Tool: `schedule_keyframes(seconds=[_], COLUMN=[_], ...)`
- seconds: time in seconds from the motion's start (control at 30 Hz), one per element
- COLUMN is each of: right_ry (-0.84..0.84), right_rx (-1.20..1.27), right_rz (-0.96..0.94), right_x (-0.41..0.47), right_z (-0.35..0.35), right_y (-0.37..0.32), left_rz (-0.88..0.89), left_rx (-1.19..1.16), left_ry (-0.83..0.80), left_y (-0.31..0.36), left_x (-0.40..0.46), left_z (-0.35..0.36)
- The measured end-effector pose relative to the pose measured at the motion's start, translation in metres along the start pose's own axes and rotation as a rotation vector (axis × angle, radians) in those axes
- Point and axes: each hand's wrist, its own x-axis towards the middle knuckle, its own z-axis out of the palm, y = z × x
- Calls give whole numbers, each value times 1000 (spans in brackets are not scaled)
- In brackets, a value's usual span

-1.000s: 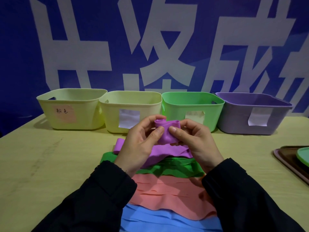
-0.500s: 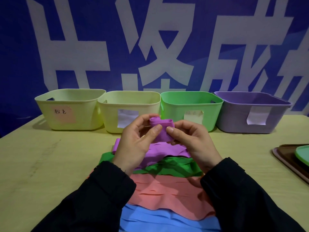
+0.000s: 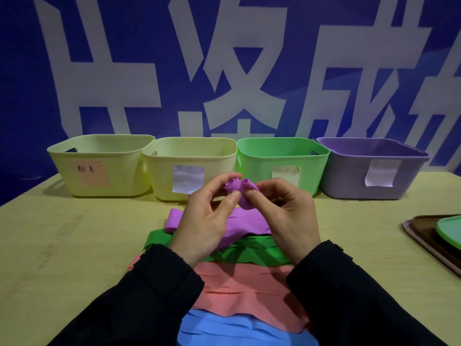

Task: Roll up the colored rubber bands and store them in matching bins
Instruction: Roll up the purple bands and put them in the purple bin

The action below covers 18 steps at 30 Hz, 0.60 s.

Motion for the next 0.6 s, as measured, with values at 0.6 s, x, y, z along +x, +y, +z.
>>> schedule_keyframes(seconds=[0.6], right_ry=[-154], right_rx=[371], right_rz=[334], right_x=[16], right_z=[-25], right_y=[-16], left_rz=[6], left_rx=[-92], left_ry=[-26], left_y=[16], left_x=[9], left_z=[12])
